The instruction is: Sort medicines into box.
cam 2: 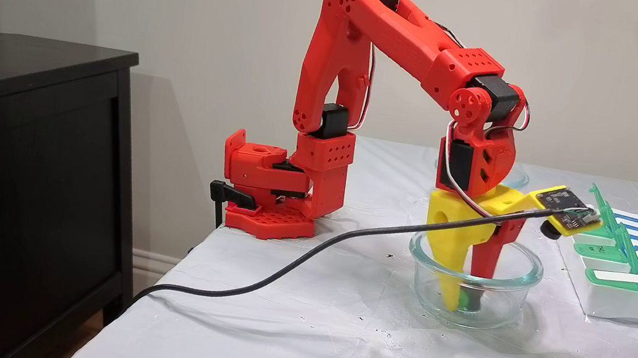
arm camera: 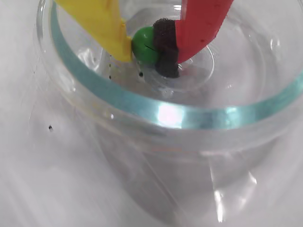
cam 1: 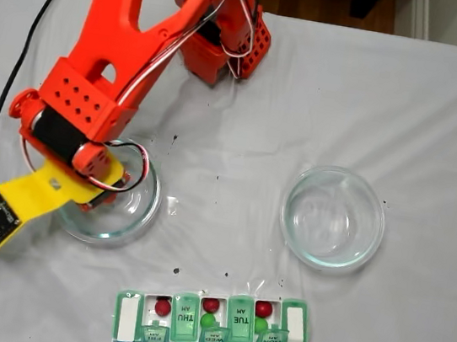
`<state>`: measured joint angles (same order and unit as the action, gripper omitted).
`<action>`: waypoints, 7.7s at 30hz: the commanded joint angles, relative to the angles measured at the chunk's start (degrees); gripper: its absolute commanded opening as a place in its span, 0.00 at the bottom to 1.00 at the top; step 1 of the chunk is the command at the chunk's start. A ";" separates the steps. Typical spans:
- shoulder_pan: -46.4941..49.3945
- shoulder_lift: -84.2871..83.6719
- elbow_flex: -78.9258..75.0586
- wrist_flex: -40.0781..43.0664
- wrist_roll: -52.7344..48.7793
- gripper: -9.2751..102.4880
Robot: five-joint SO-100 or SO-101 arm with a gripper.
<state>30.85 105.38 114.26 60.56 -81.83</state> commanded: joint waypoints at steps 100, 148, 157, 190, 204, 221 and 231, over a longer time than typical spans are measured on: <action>-23.64 0.00 -12.04 -24.79 42.10 0.21; -42.28 18.02 6.42 -55.81 69.08 0.08; -45.70 13.10 7.65 -59.15 66.88 0.08; -46.93 0.44 -3.60 -27.33 62.75 0.08; -44.30 9.40 0.88 -35.68 62.84 0.08; -36.65 17.67 1.32 -47.90 67.15 0.08; -34.89 11.25 1.41 -48.87 64.07 0.08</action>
<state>-4.31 114.96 117.25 11.34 -16.79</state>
